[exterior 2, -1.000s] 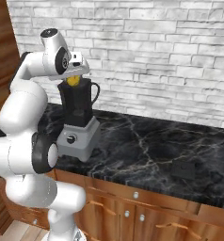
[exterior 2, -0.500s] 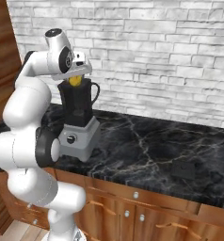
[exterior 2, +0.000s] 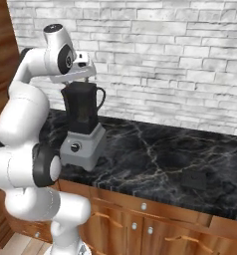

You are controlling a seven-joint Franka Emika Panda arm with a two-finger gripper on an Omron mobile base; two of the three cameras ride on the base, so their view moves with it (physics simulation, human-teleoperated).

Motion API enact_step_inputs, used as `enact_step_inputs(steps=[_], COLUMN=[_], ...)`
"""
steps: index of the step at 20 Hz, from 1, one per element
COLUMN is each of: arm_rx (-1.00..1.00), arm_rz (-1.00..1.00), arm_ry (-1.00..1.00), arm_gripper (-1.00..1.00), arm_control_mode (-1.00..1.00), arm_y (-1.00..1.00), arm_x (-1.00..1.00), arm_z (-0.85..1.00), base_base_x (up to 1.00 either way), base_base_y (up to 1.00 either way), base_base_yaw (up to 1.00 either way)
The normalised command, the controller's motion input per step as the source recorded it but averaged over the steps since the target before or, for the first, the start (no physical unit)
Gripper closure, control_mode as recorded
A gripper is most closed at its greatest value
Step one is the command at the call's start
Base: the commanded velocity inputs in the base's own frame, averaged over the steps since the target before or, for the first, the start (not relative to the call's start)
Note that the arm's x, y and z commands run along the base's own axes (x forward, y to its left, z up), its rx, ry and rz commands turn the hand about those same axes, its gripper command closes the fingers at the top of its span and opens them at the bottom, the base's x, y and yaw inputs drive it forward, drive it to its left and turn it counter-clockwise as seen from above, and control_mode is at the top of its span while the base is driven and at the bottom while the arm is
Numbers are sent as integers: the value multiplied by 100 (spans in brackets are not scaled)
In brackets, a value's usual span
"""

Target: Grab the lemons from the fridge, place them in the blender, close the lid, and turn on the blender to create a marinade.

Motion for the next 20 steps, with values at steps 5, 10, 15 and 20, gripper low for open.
enact_step_inputs(steps=[5,10,15,20], arm_rx=[5,1,-3,-6], arm_rz=[0,0,0,5], arm_ry=[-6,-11,0,4], arm_gripper=[-100,-100,-100,-100], arm_control_mode=[-100,-100,-100,100], arm_y=[-70,-81,-26,0], arm_x=[-100,-100,-100,-80], arm_z=[0,-30,-47,-19], base_base_x=[0,0,0,-20], base_base_y=[0,0,0,0], base_base_yaw=[0,0,0,5])
